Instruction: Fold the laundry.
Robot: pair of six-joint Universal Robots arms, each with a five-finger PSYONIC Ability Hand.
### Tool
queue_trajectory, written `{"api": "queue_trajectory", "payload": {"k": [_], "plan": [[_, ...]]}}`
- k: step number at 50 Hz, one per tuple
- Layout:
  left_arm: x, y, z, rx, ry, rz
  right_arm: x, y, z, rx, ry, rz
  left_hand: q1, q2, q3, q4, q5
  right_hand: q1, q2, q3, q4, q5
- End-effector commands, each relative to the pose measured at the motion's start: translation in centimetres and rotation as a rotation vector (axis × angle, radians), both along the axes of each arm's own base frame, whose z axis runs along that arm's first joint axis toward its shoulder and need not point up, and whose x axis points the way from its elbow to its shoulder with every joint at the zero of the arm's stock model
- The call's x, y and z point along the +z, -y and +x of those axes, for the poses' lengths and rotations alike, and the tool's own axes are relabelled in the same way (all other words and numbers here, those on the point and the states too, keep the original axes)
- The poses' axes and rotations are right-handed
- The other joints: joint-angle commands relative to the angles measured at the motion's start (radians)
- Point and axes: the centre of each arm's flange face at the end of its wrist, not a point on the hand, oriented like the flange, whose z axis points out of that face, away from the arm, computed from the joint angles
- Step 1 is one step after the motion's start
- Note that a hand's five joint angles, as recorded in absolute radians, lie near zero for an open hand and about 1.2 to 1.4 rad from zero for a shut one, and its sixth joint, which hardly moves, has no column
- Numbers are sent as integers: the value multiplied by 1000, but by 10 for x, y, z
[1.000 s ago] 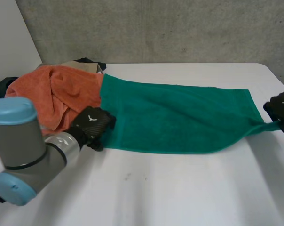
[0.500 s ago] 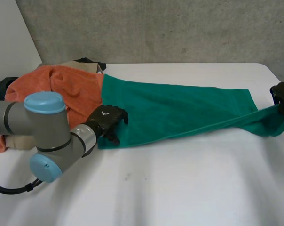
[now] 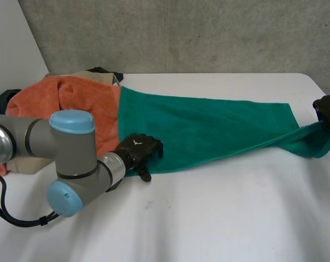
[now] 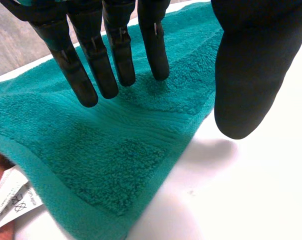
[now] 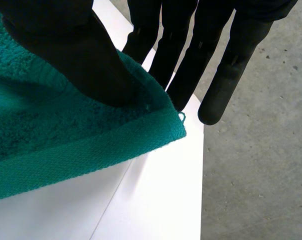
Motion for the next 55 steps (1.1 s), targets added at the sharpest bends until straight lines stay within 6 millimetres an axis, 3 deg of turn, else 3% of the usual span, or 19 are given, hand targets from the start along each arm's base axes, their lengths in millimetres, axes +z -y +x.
{"api": "queue_trajectory", "payload": {"k": [1, 9, 24, 42, 50, 55], "plan": [[-11, 6, 0, 7, 29, -21, -1, -3, 1, 7, 1, 10, 35, 38, 31, 47, 55, 253, 217, 202, 197, 202], [-22, 11, 3, 0, 105, -79, -5, -9, 2, 15, 2, 32, 44, 47, 40, 56, 63, 253, 217, 202, 197, 202], [-13, 32, 1, 33, 60, -187, -8, -12, 4, 19, 4, 46, 162, 165, 158, 173, 181, 253, 217, 202, 197, 202], [-18, 55, 1, 35, 96, -273, -14, -14, 5, 41, 9, 60, 256, 258, 252, 267, 275, 253, 217, 202, 197, 202], [-20, 64, 4, 35, 120, -336, -15, -15, 5, 41, 10, 63, 452, 455, 448, 463, 471, 253, 217, 202, 197, 202], [-18, 69, 6, 44, 124, -349, -14, -15, 5, 41, 10, 65, 833, 836, 829, 844, 852, 253, 217, 202, 197, 202]]}}
